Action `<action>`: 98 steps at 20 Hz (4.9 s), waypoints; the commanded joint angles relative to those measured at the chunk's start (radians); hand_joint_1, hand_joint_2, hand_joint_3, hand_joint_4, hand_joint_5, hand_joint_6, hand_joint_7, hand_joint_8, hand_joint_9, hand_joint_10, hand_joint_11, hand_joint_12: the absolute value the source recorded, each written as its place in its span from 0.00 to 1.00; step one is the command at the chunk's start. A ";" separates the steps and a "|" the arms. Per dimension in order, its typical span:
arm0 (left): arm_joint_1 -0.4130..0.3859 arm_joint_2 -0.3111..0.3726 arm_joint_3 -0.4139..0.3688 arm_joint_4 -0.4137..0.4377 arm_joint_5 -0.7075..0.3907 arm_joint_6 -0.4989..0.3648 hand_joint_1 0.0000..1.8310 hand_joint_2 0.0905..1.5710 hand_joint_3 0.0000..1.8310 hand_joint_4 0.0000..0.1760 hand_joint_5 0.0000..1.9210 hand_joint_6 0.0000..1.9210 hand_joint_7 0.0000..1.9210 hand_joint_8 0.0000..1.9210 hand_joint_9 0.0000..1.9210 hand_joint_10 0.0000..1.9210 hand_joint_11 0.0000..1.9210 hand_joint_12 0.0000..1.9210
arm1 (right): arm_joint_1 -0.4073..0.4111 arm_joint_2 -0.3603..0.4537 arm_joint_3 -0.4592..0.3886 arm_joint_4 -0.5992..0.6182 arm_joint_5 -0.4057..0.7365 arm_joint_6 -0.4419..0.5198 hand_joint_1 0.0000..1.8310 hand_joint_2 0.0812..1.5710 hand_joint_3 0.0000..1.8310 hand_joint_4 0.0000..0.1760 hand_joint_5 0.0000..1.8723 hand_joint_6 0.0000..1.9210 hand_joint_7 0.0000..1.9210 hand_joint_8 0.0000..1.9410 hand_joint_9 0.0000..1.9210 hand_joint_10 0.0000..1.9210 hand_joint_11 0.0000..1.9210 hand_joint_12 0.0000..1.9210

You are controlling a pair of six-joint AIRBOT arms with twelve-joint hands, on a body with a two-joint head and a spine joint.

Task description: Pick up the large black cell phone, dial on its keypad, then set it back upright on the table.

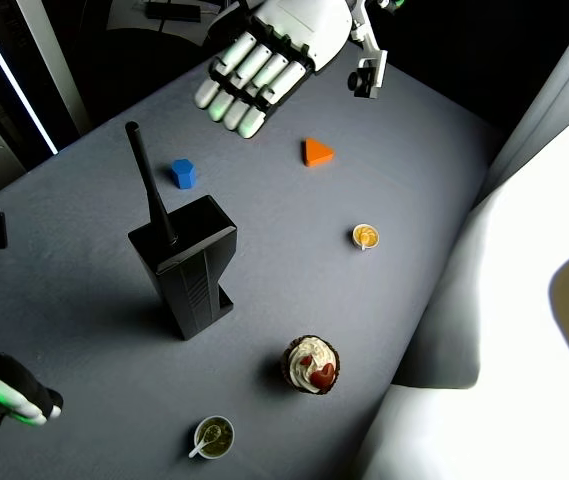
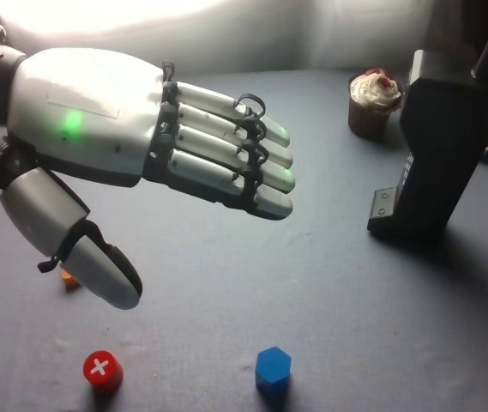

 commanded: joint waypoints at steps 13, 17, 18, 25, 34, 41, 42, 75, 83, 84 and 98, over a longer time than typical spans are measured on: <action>-0.041 -0.006 0.001 -0.106 -0.012 -0.025 0.00 0.69 0.00 0.00 0.05 0.00 0.04 0.00 0.03 0.00 0.00 0.10 | 0.116 -0.020 0.064 -0.050 -0.045 0.012 0.35 0.54 0.00 0.00 0.00 0.00 0.00 0.00 0.00 0.00 0.00 0.00; -0.041 -0.008 0.020 -0.108 0.006 -0.025 0.00 0.68 0.00 0.00 0.05 0.00 0.04 0.00 0.03 0.00 0.00 0.11 | 0.195 -0.049 0.064 -0.090 -0.095 -0.015 0.32 0.56 0.00 0.00 0.00 0.00 0.00 0.00 0.00 0.00 0.00 0.00; -0.041 -0.008 0.027 -0.116 0.006 -0.025 0.00 0.68 0.00 0.00 0.04 0.00 0.03 0.00 0.02 0.00 0.00 0.08 | 0.208 -0.054 0.066 -0.090 -0.107 -0.025 0.32 0.56 0.00 0.00 0.00 0.00 0.00 0.00 0.00 0.00 0.00 0.00; -0.040 -0.010 0.052 -0.118 -0.008 -0.032 0.00 0.69 0.00 0.00 0.03 0.00 0.03 0.00 0.02 0.00 0.00 0.06 | 0.237 -0.094 0.109 -0.098 -0.125 -0.039 0.30 0.56 0.00 0.00 0.00 0.00 0.00 0.00 0.00 0.00 0.00 0.00; -0.040 -0.013 0.102 -0.118 -0.059 -0.064 0.00 0.69 0.00 0.00 0.05 0.00 0.04 0.00 0.04 0.00 0.00 0.13 | 0.268 -0.133 0.165 -0.146 -0.182 -0.066 0.35 0.60 0.01 0.00 0.00 0.00 0.00 0.00 0.00 0.00 0.00 0.00; -0.041 -0.014 0.114 -0.118 -0.075 -0.075 0.00 0.69 0.00 0.00 0.04 0.00 0.03 0.00 0.02 0.00 0.00 0.07 | 0.301 -0.168 0.191 -0.153 -0.193 -0.071 0.48 0.62 0.01 0.00 0.00 0.00 0.00 0.00 0.00 0.00 0.00 0.00; -0.041 -0.014 0.116 -0.118 -0.076 -0.075 0.00 0.69 0.00 0.00 0.04 0.00 0.03 0.00 0.02 0.00 0.00 0.07 | 0.304 -0.172 0.196 -0.153 -0.195 -0.071 0.50 0.62 0.01 0.00 0.00 0.00 0.00 0.00 0.00 0.00 0.00 0.00; -0.066 -0.033 0.133 -0.113 -0.086 -0.132 0.24 0.75 0.00 0.01 0.08 0.00 0.08 0.00 0.08 0.00 0.00 0.23 | 0.349 -0.069 0.185 -0.259 -0.140 -0.035 0.76 0.69 0.00 0.00 0.50 0.40 0.50 0.55 0.52 0.61 0.56 0.53; -0.061 -0.040 0.134 -0.197 0.003 -0.105 0.73 0.75 0.01 0.26 0.05 0.00 0.40 0.73 0.39 0.99 0.38 1.00 | 0.395 -0.010 0.115 -0.260 -0.102 -0.061 0.76 0.69 0.00 0.00 0.49 0.40 0.49 0.56 0.51 0.64 0.58 0.51; -0.063 -0.042 0.132 -0.197 0.014 -0.105 0.72 0.77 0.01 0.32 0.05 0.00 0.37 0.77 0.39 1.00 0.38 1.00 | 0.397 -0.009 0.111 -0.262 -0.102 -0.064 0.76 0.69 0.00 0.00 0.50 0.40 0.49 0.57 0.51 0.64 0.58 0.50; -0.086 -0.053 -0.044 -0.189 0.301 -0.030 0.72 0.78 0.00 0.66 0.07 0.00 0.36 0.79 0.38 1.00 0.34 1.00 | 0.505 0.007 0.051 -0.326 -0.143 -0.119 0.81 0.65 0.00 0.00 0.54 0.34 0.54 0.40 0.54 0.53 0.56 0.64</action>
